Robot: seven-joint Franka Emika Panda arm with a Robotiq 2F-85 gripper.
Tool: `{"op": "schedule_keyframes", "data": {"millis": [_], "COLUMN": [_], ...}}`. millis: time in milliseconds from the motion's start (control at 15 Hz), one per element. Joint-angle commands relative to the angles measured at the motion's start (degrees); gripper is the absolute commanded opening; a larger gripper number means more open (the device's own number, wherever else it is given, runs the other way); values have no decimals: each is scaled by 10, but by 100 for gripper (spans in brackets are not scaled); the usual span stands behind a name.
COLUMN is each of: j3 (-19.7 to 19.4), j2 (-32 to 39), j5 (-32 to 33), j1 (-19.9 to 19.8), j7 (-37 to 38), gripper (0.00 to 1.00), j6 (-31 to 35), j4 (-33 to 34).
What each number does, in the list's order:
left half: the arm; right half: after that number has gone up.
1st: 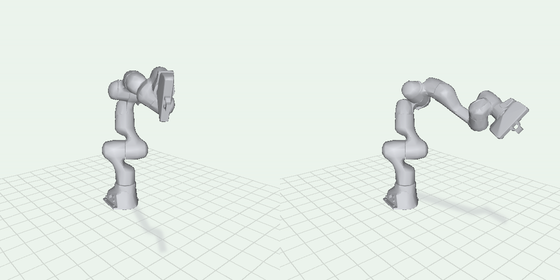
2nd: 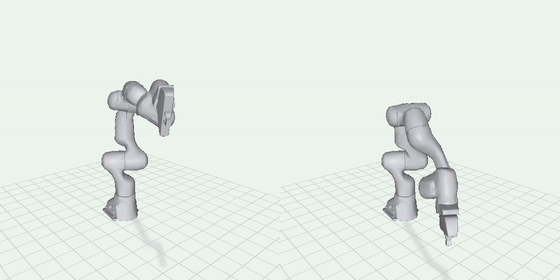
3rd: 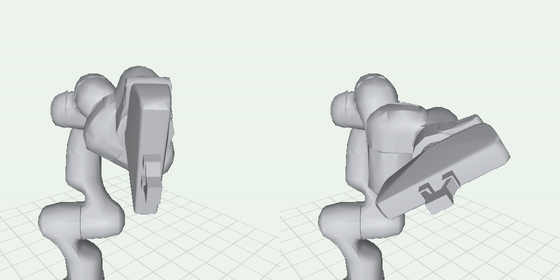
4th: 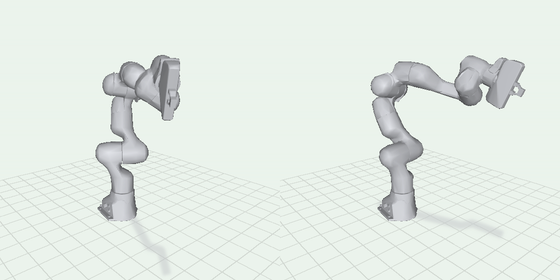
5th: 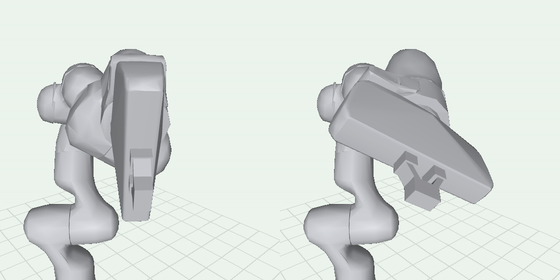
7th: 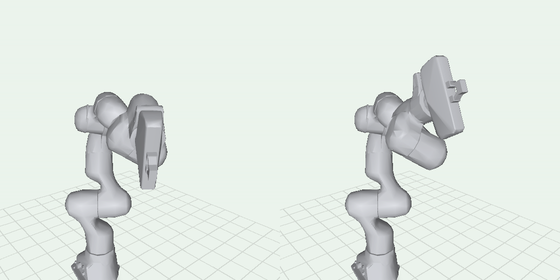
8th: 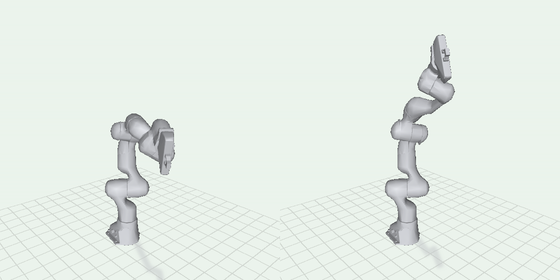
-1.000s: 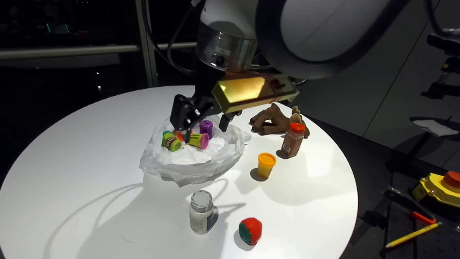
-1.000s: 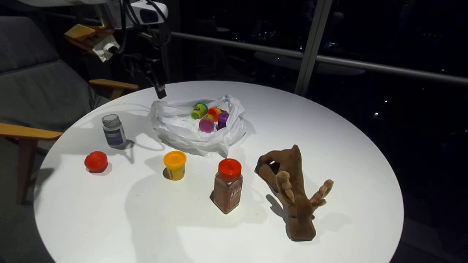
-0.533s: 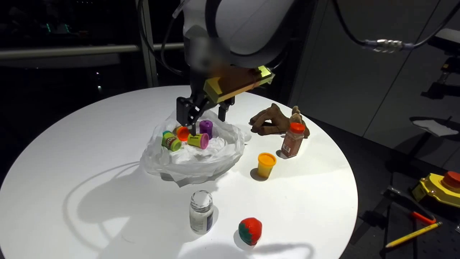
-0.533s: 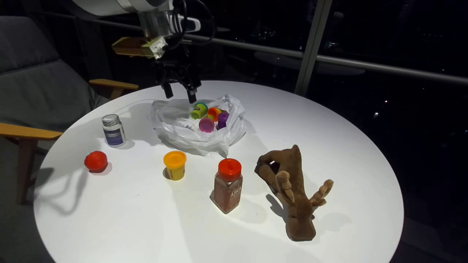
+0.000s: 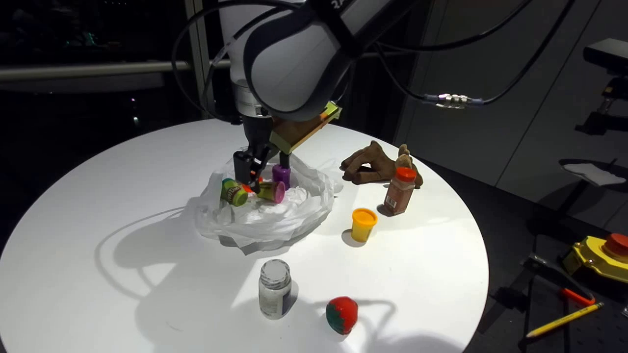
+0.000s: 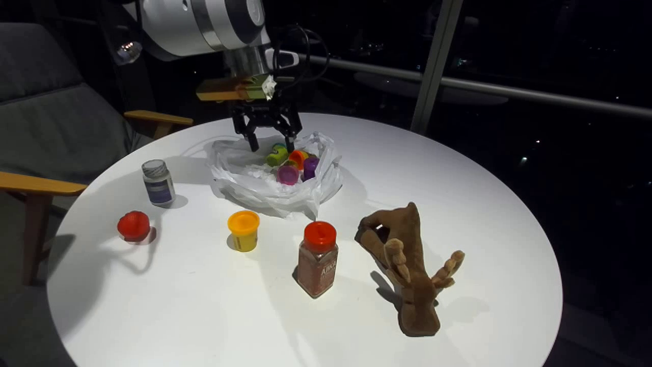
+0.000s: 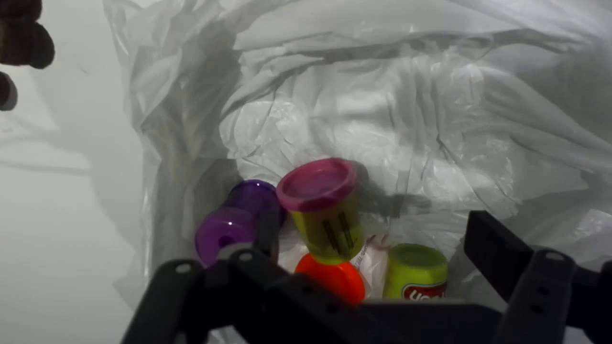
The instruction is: Pick up the objects from the plastic bag and put them on the table.
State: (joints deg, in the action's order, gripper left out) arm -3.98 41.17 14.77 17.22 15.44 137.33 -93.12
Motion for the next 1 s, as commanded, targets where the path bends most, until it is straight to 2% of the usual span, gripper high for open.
{"op": "schedule_keyframes", "data": {"millis": [0, 467, 933], "j3": [13, 22, 23], "j2": [51, 114, 142], "j5": [6, -2, -8], "j1": [-11, -21, -40], "j7": [-47, -117, -142], "gripper": [100, 100, 100], "j6": [-12, -44, -91], "j4": [75, 160, 209]}}
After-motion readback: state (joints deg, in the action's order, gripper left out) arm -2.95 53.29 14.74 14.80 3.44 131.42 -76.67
